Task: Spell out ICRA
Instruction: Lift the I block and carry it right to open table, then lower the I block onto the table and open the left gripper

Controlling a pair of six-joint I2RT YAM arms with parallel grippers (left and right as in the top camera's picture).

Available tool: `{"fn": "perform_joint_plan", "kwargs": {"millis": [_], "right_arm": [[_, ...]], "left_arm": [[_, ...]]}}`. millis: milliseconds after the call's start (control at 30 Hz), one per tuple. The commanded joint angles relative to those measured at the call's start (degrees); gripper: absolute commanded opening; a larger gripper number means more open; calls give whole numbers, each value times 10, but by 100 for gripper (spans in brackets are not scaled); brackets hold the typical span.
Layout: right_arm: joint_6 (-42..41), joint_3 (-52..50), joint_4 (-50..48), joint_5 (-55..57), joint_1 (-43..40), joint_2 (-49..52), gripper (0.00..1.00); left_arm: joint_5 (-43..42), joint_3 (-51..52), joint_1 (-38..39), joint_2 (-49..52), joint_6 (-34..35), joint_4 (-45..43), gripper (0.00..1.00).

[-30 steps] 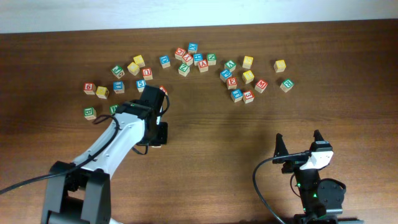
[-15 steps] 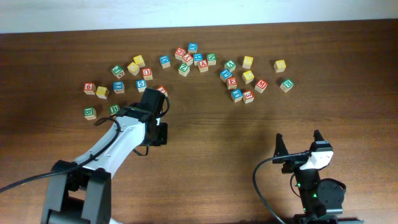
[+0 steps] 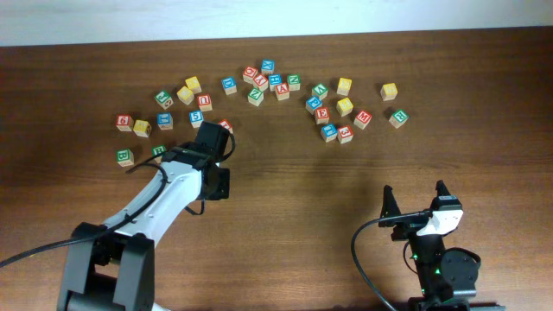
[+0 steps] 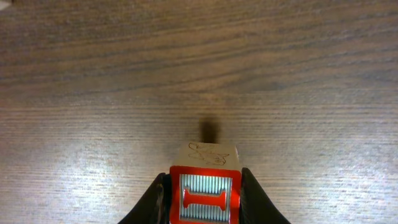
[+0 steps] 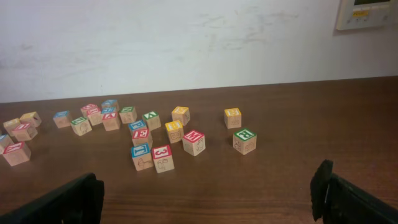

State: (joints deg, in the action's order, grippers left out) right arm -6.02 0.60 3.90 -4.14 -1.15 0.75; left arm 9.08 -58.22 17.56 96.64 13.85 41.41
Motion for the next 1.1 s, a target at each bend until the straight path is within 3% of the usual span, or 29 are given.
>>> {"fn": "perform_joint_plan", "kwargs": {"millis": [0,867,1067], "right_arm": [[-2,-3,3,1,-4,-3,98],[-2,-3,3,1,-4,-3,98],[-2,-3,3,1,-4,-3,98]], "left_arm": [[9,6,0,-7,-7,-3,20],[9,31,0,-7,-7,-30,26],[13,31,0,-7,-7,-30,51]]}}
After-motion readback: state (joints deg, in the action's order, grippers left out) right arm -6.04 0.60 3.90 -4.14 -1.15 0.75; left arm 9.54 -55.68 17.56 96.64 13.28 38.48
